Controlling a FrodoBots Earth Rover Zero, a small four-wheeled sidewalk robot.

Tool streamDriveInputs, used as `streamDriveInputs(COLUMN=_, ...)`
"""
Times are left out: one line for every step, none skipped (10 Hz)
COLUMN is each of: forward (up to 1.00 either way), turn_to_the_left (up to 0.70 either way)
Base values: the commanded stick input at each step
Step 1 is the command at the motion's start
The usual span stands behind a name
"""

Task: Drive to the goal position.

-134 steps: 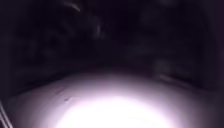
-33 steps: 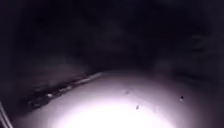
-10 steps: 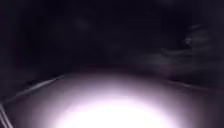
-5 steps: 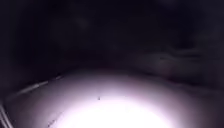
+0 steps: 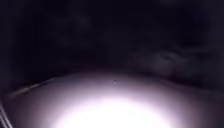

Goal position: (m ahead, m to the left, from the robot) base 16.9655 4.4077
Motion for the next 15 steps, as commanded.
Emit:
streamDriveInputs(forward=1.00, turn_to_the_left=0.00)
streamDriveInputs(forward=1.00, turn_to_the_left=0.00)
streamDriveInputs(forward=1.00, turn_to_the_left=0.00)
streamDriveInputs(forward=1.00, turn_to_the_left=0.00)
streamDriveInputs(forward=1.00, turn_to_the_left=0.00)
streamDriveInputs(forward=1.00, turn_to_the_left=0.00)
streamDriveInputs(forward=1.00, turn_to_the_left=0.00)
streamDriveInputs(forward=1.00, turn_to_the_left=0.00)
streamDriveInputs(forward=1.00, turn_to_the_left=0.00)
streamDriveInputs(forward=1.00, turn_to_the_left=0.00)
streamDriveInputs(forward=1.00, turn_to_the_left=0.00)
streamDriveInputs(forward=1.00, turn_to_the_left=0.00)
streamDriveInputs(forward=1.00, turn_to_the_left=0.00)
streamDriveInputs(forward=1.00, turn_to_the_left=0.00)
streamDriveInputs(forward=1.00, turn_to_the_left=0.00)
